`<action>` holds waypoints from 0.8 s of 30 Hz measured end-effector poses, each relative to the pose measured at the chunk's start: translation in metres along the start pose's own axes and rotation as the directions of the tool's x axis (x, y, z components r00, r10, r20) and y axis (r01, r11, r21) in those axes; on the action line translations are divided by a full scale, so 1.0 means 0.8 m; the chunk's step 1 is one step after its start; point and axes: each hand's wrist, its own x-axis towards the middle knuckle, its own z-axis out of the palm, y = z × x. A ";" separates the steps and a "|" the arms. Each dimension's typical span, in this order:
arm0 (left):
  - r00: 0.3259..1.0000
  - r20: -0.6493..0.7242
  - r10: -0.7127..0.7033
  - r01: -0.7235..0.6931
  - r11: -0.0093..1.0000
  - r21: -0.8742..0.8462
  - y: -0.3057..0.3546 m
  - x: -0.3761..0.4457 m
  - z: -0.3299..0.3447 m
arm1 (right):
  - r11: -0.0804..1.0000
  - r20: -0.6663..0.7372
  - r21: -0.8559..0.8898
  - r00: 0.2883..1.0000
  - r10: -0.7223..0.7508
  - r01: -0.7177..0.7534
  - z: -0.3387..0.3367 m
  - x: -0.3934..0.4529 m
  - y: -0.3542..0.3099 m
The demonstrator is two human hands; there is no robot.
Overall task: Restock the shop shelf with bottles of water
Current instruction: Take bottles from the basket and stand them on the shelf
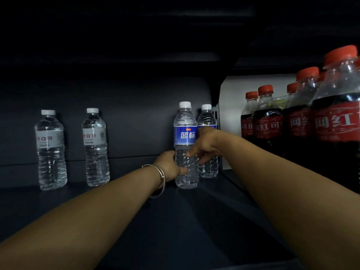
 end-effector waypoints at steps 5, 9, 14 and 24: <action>1.000 -0.025 -0.006 0.008 0.997 0.078 -0.003 0.006 0.000 | 0.999 -0.022 -0.024 1.000 0.021 -0.021 0.003 0.009 0.000; 0.998 -0.059 -0.008 0.014 0.994 0.106 -0.010 0.009 0.000 | 0.999 -0.045 -0.030 0.998 0.032 -0.034 0.003 0.012 0.001; 0.998 -0.054 -0.029 0.037 0.987 0.155 -0.008 0.011 -0.002 | 0.999 -0.057 -0.028 0.998 0.033 -0.034 0.004 0.012 0.001; 0.994 -0.051 -0.101 0.112 0.941 0.321 0.015 -0.011 -0.003 | 0.997 -0.120 -0.068 0.992 0.028 -0.037 0.012 -0.009 -0.001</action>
